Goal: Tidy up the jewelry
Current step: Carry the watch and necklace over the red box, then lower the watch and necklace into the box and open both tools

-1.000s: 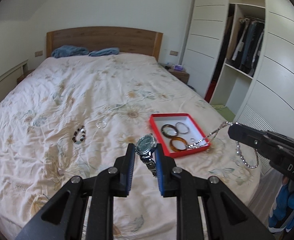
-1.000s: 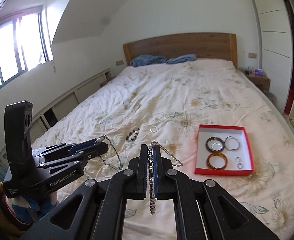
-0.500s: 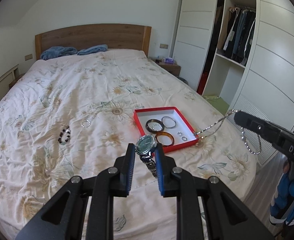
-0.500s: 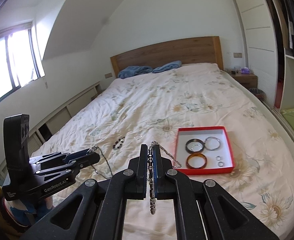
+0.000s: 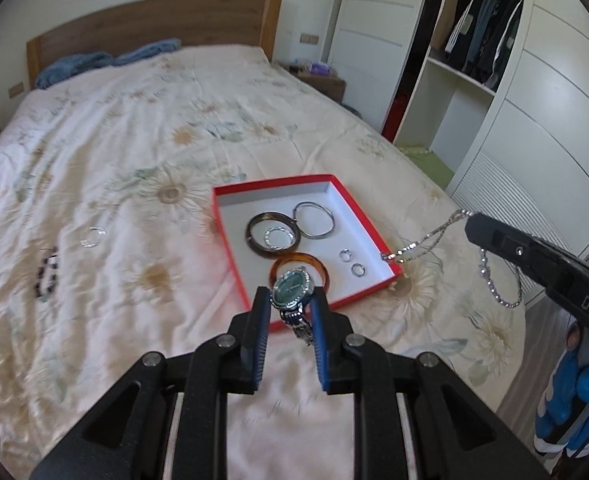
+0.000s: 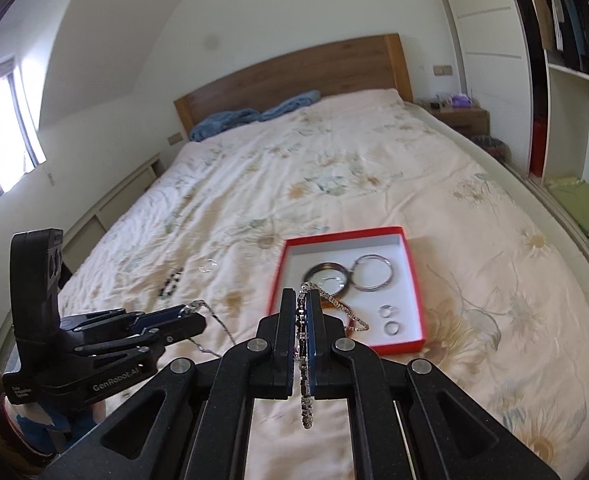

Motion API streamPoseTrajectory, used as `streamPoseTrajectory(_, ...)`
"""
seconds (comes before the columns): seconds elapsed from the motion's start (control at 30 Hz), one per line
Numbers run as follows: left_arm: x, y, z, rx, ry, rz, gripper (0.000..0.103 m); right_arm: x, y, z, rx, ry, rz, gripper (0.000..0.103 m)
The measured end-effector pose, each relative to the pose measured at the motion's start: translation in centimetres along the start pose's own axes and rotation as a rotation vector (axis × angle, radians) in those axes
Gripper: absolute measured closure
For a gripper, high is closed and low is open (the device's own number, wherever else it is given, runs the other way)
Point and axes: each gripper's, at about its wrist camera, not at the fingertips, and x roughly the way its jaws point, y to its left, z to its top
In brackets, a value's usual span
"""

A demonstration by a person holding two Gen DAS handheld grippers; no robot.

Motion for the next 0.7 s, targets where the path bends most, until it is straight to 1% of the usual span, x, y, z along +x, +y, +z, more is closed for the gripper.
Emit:
streamPoseTrajectory(0.17, 6.5, -0.6, 2.0, 0.005, 0.058, -0.016, 0.084, 5.1, -3.3, 1.5, 0.023, 0.041, -0.006, 0.098)
streamPoseTrajectory(0.27, 9.8, -0.9, 2.6, 0.015, 0.089, -0.022, 0.084, 8.5, -4.9, 2.3, 0.035, 0.062, -0.003, 0.098)
streamPoseTrajectory(0.43, 13.5, -0.9, 2.9, 0.029, 0.122, -0.024, 0.084, 13.7, -6.7, 3.6, 0.04, 0.084, 0.003, 0.098)
streamPoseTrajectory(0.53, 14.7, -0.7, 2.5, 0.034, 0.141, -0.031, 0.084, 16.3, -7.4, 4.1, 0.046, 0.09, 0.009, 0.098)
streamPoseTrajectory(0.7, 16.7, -0.5, 1.5, 0.041, 0.182, -0.035, 0.084, 19.3, -8.3, 3.2, 0.055, 0.129, -0.007, 0.098)
